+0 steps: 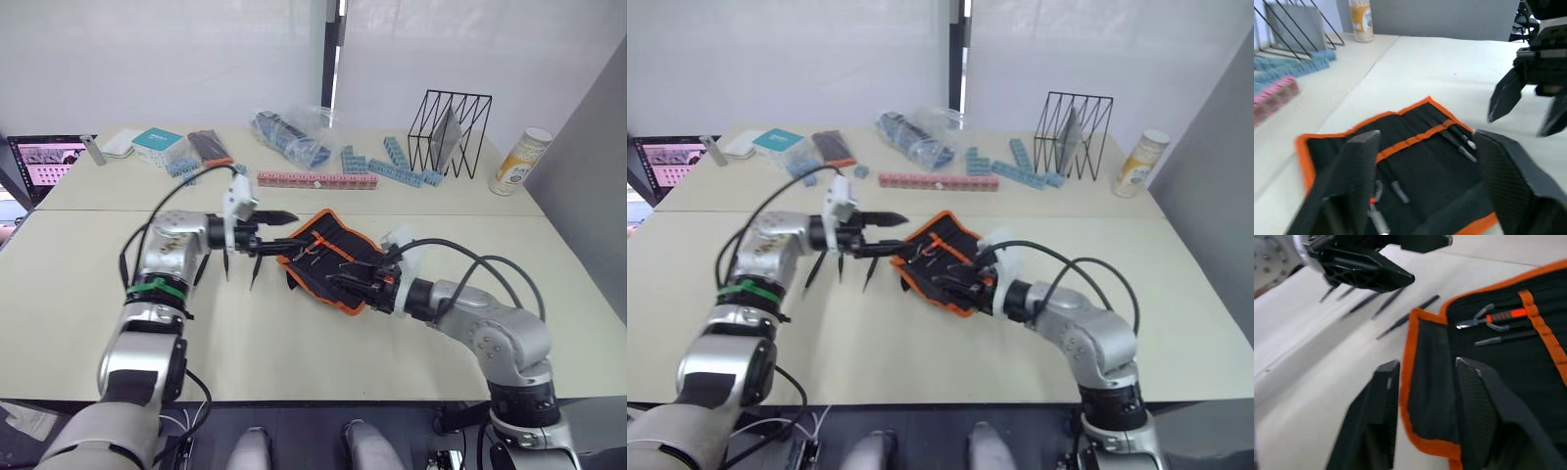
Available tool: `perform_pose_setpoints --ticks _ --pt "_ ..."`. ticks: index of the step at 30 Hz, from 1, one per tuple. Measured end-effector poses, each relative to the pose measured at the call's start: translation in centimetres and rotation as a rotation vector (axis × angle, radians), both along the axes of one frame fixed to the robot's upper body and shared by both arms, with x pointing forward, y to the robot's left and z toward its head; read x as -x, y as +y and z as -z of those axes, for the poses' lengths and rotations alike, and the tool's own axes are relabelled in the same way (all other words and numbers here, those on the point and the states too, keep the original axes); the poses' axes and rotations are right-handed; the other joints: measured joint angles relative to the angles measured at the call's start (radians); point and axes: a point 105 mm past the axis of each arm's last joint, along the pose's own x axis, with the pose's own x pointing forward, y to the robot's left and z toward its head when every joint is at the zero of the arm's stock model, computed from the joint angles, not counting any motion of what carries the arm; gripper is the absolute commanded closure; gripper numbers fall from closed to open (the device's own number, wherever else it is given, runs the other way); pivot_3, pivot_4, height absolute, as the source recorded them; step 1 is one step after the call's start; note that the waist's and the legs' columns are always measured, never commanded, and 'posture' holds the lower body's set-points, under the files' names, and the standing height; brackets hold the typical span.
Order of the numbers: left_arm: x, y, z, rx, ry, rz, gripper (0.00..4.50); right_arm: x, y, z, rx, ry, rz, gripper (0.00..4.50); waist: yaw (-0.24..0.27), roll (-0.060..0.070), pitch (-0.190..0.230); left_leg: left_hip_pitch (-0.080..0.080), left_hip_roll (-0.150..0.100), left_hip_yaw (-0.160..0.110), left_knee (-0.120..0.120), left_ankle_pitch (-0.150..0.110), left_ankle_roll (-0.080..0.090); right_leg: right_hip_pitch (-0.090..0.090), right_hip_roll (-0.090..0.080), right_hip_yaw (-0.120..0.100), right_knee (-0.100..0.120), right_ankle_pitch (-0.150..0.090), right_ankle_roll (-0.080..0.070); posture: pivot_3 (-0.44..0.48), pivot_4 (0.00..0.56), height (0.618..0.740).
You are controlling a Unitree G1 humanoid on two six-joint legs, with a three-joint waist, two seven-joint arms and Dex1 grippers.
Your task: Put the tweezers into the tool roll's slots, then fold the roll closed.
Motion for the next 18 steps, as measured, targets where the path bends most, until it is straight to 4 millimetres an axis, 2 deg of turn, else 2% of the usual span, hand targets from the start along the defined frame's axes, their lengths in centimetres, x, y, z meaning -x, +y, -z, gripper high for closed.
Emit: perform_pose_setpoints --ticks 3,6,13,18 --pt "-0.3 -0.6 1.9 -0.073 0.022 -0.048 3.45 -0.6 0.7 1.9 0.057 0.015 0.012 4.48 -0.001 0.0 0.0 0.0 0.0 0.0 0.0 0.0 0.0 -0.001 0.0 0.0 0.0 0.0 0.0 0.0 0.15 0.74" --pt "-0.7 -0.8 3.6 -0.14 0.033 -0.095 4.45 -0.9 1.7 3.2 0.081 0.013 0.009 4.5 0.002 0.0 0.0 0.0 0.0 0.0 0.0 0.0 0.0 0.0 0.0 0.0 0.0 0.0 0.0 0.0 0.15 0.74" --pt "-0.3 -1.1 6.7 -0.241 0.071 -0.117 4.49 -1.0 3.0 5.2 0.093 0.028 -0.007 4.5 0.002 0.0 0.0 -0.001 0.0 0.0 0.0 0.0 0.0 0.0 0.0 0.0 -0.001 0.0 0.0 0.0 0.15 0.74" --pt "-0.3 -1.1 7.0 -0.274 0.027 -0.121 4.49 -0.4 3.0 6.3 0.144 0.01 -0.031 4.5 0.002 0.0 -0.001 0.002 0.0 0.0 0.0 0.0 0.0 0.002 0.0 0.0 -0.001 0.0 0.0 0.0 0.15 0.74"
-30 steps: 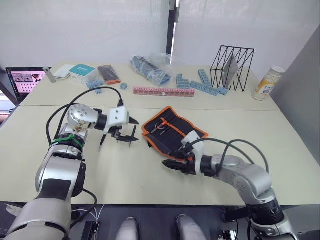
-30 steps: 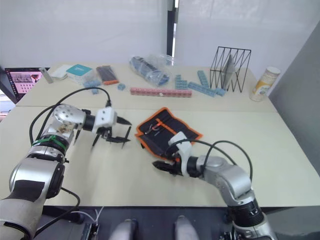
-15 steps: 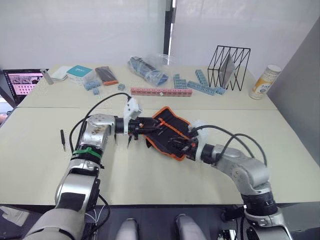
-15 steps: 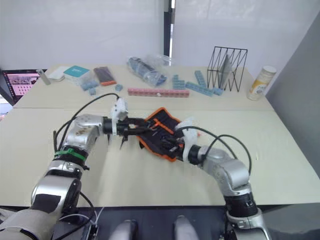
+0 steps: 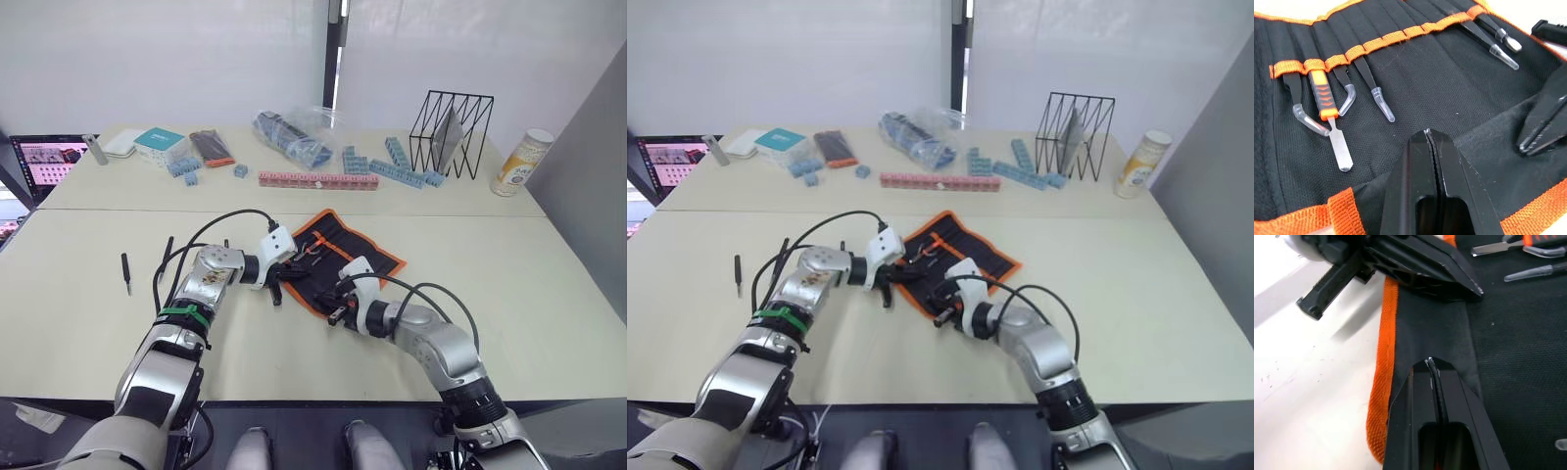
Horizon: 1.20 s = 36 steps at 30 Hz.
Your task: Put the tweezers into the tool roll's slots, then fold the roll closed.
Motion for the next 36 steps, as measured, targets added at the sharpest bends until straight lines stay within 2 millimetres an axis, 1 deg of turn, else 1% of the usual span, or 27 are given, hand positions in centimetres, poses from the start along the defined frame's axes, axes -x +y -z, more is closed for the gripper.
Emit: perform_pose_setpoints --ticks 4,5,7,8,9,12,14,16,17,19,21,23,25,27,28,30,33,35,36 --pt "-0.1 0.3 0.5 0.022 0.003 -0.021 4.49 0.9 -0.3 0.6 0.092 -0.095 -0.046 4.5 0.0 -0.001 -0.009 0.001 0.0 0.0 0.0 0.0 0.0 0.001 0.0 0.0 0.0 0.0 0.0 0.0 0.15 0.74" --pt "-0.1 0.4 0.7 0.027 0.005 -0.024 4.49 1.3 -0.5 0.9 0.113 -0.163 -0.065 4.5 0.0 -0.002 -0.011 0.003 0.0 0.0 0.0 0.0 0.0 0.002 0.0 0.0 0.0 -0.001 0.0 0.0 0.15 0.74" --pt "-0.2 0.7 0.8 0.03 0.003 -0.029 4.49 1.8 -0.7 1.1 0.122 -0.214 -0.085 4.5 -0.003 -0.002 -0.011 0.005 0.0 0.001 0.0 0.0 0.0 0.003 0.0 0.0 0.0 -0.001 -0.002 0.0 0.15 0.74" --pt "-0.2 0.7 0.9 0.031 0.002 -0.03 4.49 2.0 -1.0 1.3 0.121 -0.216 -0.097 4.5 -0.003 -0.002 -0.011 0.006 0.0 0.002 0.0 0.0 0.0 0.004 0.0 0.001 0.0 -0.004 -0.006 0.0 0.15 0.74" --pt "-0.3 0.8 0.9 0.032 0.0 -0.031 4.49 2.3 -1.2 1.4 0.118 -0.211 -0.105 4.5 -0.004 -0.002 -0.011 0.007 0.001 0.002 0.0 0.0 0.0 0.004 0.0 0.001 0.0 -0.005 -0.007 0.0 0.15 0.74" --pt "-0.2 1.0 1.0 0.043 -0.006 -0.028 4.49 3.5 -2.2 1.5 0.09 -0.166 -0.161 4.5 -0.005 -0.002 -0.011 0.007 0.001 0.002 0.0 0.0 0.0 0.004 0.0 0.001 0.0 -0.005 -0.008 0.0 0.15 0.74" --pt "-0.2 0.9 0.9 0.048 -0.014 -0.018 4.49 3.9 -2.5 1.3 0.057 -0.136 -0.183 4.5 -0.006 -0.002 -0.011 0.006 0.001 0.003 0.0 0.0 0.0 0.003 0.0 0.001 0.0 -0.005 -0.008 0.0 0.15 0.74" --pt "-0.1 0.9 0.9 0.053 -0.018 -0.01 4.49 3.7 -2.6 0.4 0.013 -0.131 -0.184 4.5 -0.005 -0.002 -0.011 0.006 0.001 0.003 0.0 0.0 0.0 0.002 0.0 0.002 0.001 -0.005 -0.007 0.0 0.15 0.74" --pt "-0.1 0.9 0.9 0.058 -0.022 -0.009 4.49 3.2 -2.6 -0.7 -0.028 -0.15 -0.167 4.5 -0.005 -0.002 -0.011 0.005 0.001 0.003 0.0 0.0 0.0 0.002 0.0 0.002 0.001 -0.004 -0.007 0.0 0.15 0.74" --pt "0.0 0.8 0.9 0.06 -0.023 -0.005 4.49 2.2 -2.8 -3.6 -0.087 -0.221 -0.144 4.5 -0.003 -0.002 -0.011 0.005 0.001 0.003 0.0 0.0 0.0 0.002 0.0 0.002 0.001 -0.003 -0.004 0.0 0.15 0.74" --pt "0.1 0.7 0.9 0.065 -0.023 0.001 4.49 1.9 -2.9 -5.9 -0.124 -0.279 -0.14 4.5 0.0 -0.002 -0.011 0.005 0.001 0.002 -0.001 0.0 0.0 0.002 0.0 0.001 0.0 -0.002 -0.003 0.0 0.15 0.74" --pt "0.1 0.8 0.8 0.065 -0.028 0.005 4.49 1.8 -2.7 -6.2 -0.138 -0.276 -0.146 4.5 0.0 -0.002 -0.011 0.005 0.001 0.002 -0.003 0.0 0.0 0.002 0.0 0.001 -0.001 -0.002 -0.002 0.0 0.15 0.74" --pt "0.0 1.0 0.7 0.064 -0.037 0.004 4.49 1.1 -2.3 -5.8 -0.128 -0.257 -0.144 4.5 -0.003 -0.002 -0.011 0.004 0.001 0.003 -0.004 0.0 0.0 0.0 0.0 0.002 -0.001 -0.001 -0.002 0.0 0.15 0.74" --pt "0.0 1.0 0.7 0.068 -0.043 -0.001 4.49 -0.5 -1.6 -4.8 -0.054 -0.269 -0.139 4.5 -0.004 -0.002 -0.011 0.005 0.001 0.003 -0.004 0.0 0.0 0.0 0.0 0.001 0.0 -0.001 -0.002 0.0 0.15 0.74" --pt "0.0 1.0 0.7 0.069 -0.046 0.0 4.49 -0.9 -1.3 -4.4 -0.03 -0.272 -0.14 4.5 -0.003 -0.002 -0.011 0.005 0.001 0.003 -0.004 0.0 0.0 0.0 0.0 0.001 0.0 -0.001 -0.002 0.0 0.15 0.74" --pt "0.1 1.0 0.7 0.071 -0.058 0.005 4.49 -1.7 -0.3 -3.4 -0.015 -0.261 -0.141 4.5 -0.003 -0.002 -0.011 0.004 0.001 0.003 -0.004 0.0 0.0 0.0 0.0 0.001 0.0 -0.001 -0.002 0.0 0.15 0.74" --pt "0.2 1.2 0.6 0.082 -0.071 0.006 4.49 -1.8 0.7 -1.4 0.019 -0.223 -0.16 4.5 0.0 -0.002 -0.011 0.001 0.001 0.002 -0.005 0.0 0.0 -0.002 0.0 0.001 -0.001 -0.001 -0.002 0.0 0.15 0.74" --pt "0.1 1.7 0.5 0.093 -0.073 -0.008 4.49 -1.7 0.8 0.0 0.051 -0.188 -0.167 4.5 0.0 -0.002 -0.011 0.0 0.001 0.002 -0.005 0.0 0.0 -0.003 0.0 0.001 -0.001 -0.002 -0.002 0.0 0.15 0.74" --pt "0.1 2.1 0.5 0.094 -0.074 -0.02 4.49 -1.7 0.9 0.1 0.053 -0.195 -0.171 4.5 -0.001 -0.002 -0.011 0.0 0.0 0.002 -0.005 0.0 0.0 -0.003 0.0 0.001 -0.001 -0.002 -0.001 0.0 0.15 0.74"
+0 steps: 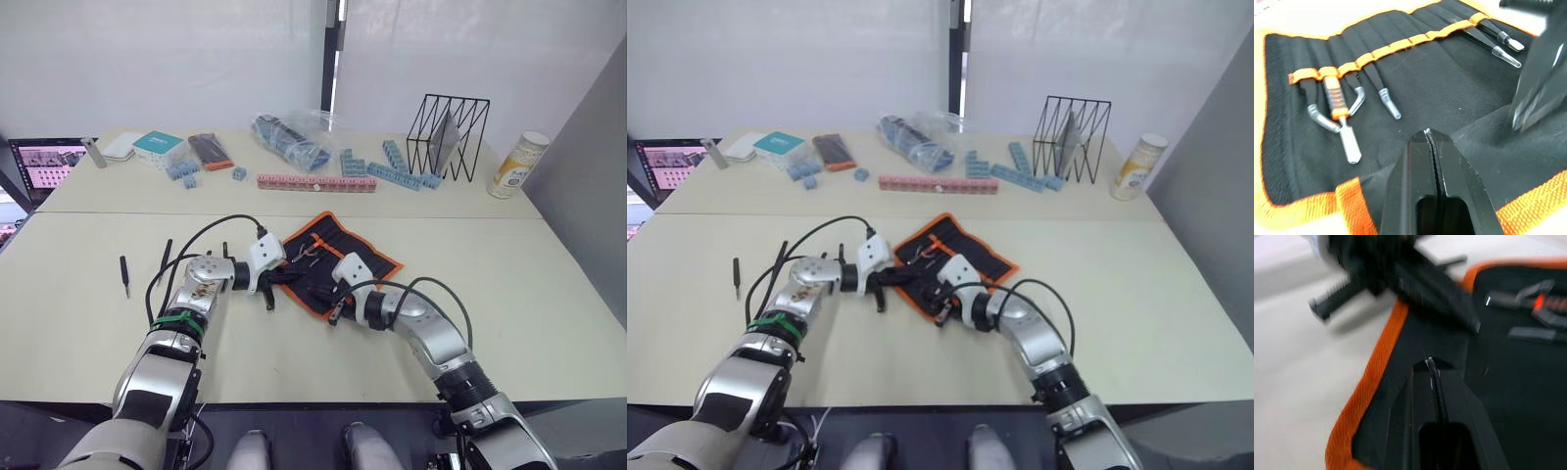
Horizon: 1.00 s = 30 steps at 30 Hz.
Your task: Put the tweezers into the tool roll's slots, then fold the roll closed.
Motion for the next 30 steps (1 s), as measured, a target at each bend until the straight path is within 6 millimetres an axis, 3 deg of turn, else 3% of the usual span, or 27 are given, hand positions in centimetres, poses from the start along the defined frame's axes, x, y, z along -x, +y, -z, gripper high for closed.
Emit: perform_pose_setpoints --ticks 6,21,30 --pt "-1.1 2.3 0.3 0.008 0.015 -0.15 4.49 0.5 0.0 0.7 0.037 -0.015 -0.025 4.5 0.0 0.0 0.0 0.004 0.0 -0.001 0.0 0.0 0.0 0.003 0.0 -0.001 0.001 0.0 0.0 0.0 0.15 0.74" --pt "-2.0 3.8 0.7 -0.019 0.047 -0.24 4.49 2.9 -0.9 1.4 0.074 -0.065 -0.125 4.5 0.0 0.001 -0.003 0.013 0.0 0.0 0.0 0.0 0.0 0.01 0.0 0.0 0.001 -0.004 -0.007 0.0 0.15 0.74" --pt "-1.6 3.8 -0.8 0.092 0.013 -0.188 4.49 3.8 -1.9 -0.1 -0.04 -0.033 -0.117 4.5 0.001 0.0 -0.002 -0.001 0.0 0.0 -0.001 0.0 0.0 -0.002 0.0 0.0 0.0 -0.001 -0.001 0.0 0.15 0.74"
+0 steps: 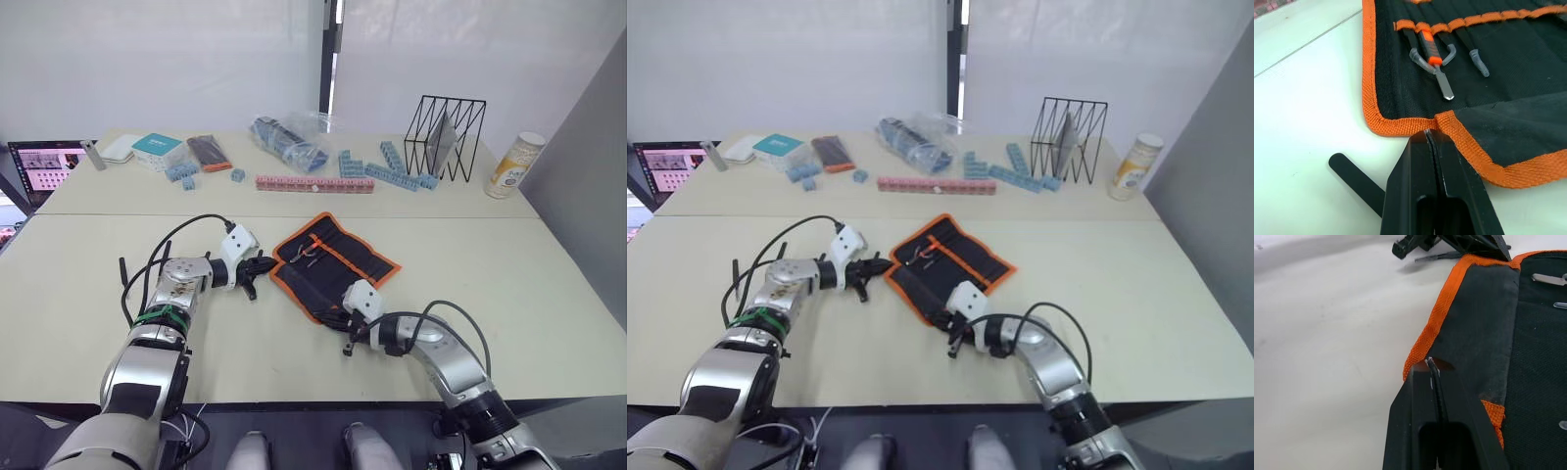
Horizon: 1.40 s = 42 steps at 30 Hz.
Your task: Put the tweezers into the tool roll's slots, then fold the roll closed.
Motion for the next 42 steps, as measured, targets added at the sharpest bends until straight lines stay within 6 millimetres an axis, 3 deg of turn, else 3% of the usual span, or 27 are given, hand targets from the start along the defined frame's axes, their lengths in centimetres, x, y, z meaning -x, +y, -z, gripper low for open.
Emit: perform_pose_setpoints --ticks 4,10,17,24,26,31,37,42 --pt "0.2 0.6 -2.1 0.066 -0.074 0.021 4.49 -0.1 -1.1 -3.0 -0.089 -0.025 0.015 4.5 0.002 0.0 0.001 -0.001 0.0 0.0 -0.001 0.0 0.0 0.0 0.0 0.0 -0.002 0.0 0.0 0.0 0.15 0.74" --pt "1.5 4.2 -5.5 0.105 -0.203 -0.001 4.49 -1.0 -4.5 -6.0 -0.157 -0.003 0.101 4.5 0.0 0.0 0.001 0.001 0.0 0.0 -0.002 0.0 0.0 0.0 0.0 0.0 -0.001 -0.001 0.0 0.0 0.15 0.74" --pt "5.9 11.1 -5.3 0.115 -0.16 -0.17 2.31 -2.9 -9.0 -6.2 -0.086 0.002 0.2 2.28 -0.003 0.0 0.002 0.002 0.001 0.001 -0.004 0.0 0.0 0.0 -0.001 -0.001 -0.001 -0.002 -0.003 0.0 0.15 0.74" --pt "13.2 18.1 -2.9 0.076 -0.1 -0.456 0.02 -3.7 -9.4 -6.4 -0.069 0.009 0.16 0.0 -0.003 0.0 0.003 0.002 0.002 0.003 -0.004 0.0 0.0 -0.002 -0.002 0.0 -0.002 -0.007 -0.011 0.0 0.15 0.74" --pt "16.4 20.4 -2.5 0.071 -0.103 -0.583 0.02 -4.0 -9.5 -6.7 -0.064 0.014 0.144 0.0 -0.004 -0.001 0.003 0.002 0.003 0.004 -0.004 -0.001 -0.001 -0.002 -0.003 -0.001 -0.002 -0.008 -0.013 0.0 0.15 0.74" --pt "21.8 23.4 -1.6 0.096 -0.112 -0.828 0.02 -4.6 -9.5 -6.4 -0.045 0.037 0.102 0.0 0.005 -0.002 0.004 0.002 0.004 0.005 -0.004 -0.005 -0.008 -0.001 -0.004 -0.002 -0.01 -0.01 -0.015 0.0 0.15 0.74" --pt "25.1 23.3 0.1 0.144 -0.104 -0.977 0.02 -5.0 -9.0 -6.3 -0.032 0.057 0.045 0.0 0.001 -0.002 0.004 0.0 0.004 0.011 -0.002 -0.006 -0.009 0.001 -0.007 -0.001 -0.016 -0.01 -0.015 0.0 0.15 0.74" --pt "26.0 23.5 1.0 0.168 -0.1 -1.052 0.02 -5.2 -8.7 -6.2 -0.017 0.064 0.026 0.0 0.001 -0.003 0.004 0.0 0.004 0.011 -0.004 -0.006 -0.009 -0.001 -0.006 -0.002 -0.015 -0.01 -0.015 0.0 0.15 0.74"
